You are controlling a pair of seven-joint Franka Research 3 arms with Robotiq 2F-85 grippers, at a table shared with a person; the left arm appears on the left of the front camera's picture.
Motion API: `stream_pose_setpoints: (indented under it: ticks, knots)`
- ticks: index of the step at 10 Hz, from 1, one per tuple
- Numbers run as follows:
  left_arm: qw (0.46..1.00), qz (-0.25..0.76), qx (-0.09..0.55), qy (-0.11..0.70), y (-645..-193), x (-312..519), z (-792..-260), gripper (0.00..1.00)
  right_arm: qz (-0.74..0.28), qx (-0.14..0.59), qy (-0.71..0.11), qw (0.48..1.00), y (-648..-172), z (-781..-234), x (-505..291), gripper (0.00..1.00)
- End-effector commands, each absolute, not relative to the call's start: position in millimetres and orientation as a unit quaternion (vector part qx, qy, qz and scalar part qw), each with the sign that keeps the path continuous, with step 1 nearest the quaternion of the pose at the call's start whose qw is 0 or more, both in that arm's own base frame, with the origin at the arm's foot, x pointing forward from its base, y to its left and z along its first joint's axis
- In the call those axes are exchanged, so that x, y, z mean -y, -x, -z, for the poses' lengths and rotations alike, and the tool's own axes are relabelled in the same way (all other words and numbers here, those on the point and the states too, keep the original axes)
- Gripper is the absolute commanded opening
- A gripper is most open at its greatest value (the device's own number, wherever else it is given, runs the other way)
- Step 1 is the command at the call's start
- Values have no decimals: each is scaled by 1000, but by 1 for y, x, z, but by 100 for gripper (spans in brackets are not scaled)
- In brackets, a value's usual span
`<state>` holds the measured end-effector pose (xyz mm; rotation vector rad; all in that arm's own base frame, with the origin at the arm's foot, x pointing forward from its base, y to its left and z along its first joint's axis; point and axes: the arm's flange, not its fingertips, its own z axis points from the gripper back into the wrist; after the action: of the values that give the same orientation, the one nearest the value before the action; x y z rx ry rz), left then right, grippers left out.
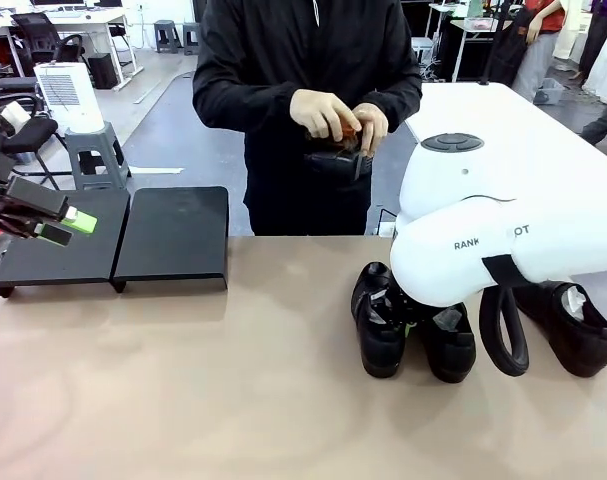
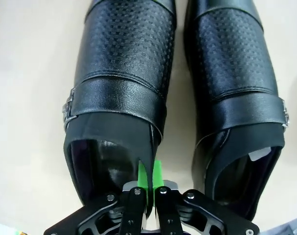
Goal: Organize the shoes by placing them on the stand.
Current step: Pick up one Shoe and place it in the middle of the table.
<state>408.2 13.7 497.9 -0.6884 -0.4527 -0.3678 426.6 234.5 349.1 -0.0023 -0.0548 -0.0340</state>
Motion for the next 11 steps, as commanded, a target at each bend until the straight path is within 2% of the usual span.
stream_pose_setpoints:
  ticks: [1, 5, 6, 11]
  knots:
    - [893, 181, 227, 343, -410, -15, -498, 100, -11, 60, -31, 998, -407, -389, -245, 0]
    - [893, 181, 227, 343, -410, -15, -498, 100, -95, 122, -79, 985, -329, -466, -277, 0]
    - [893, 181, 227, 343, -410, -15, -498, 100, -39, 100, -54, 993, -370, -437, -281, 0]
    - [893, 181, 227, 343, -410, -15, -498, 100, -38, 86, -52, 994, -364, -428, -274, 0]
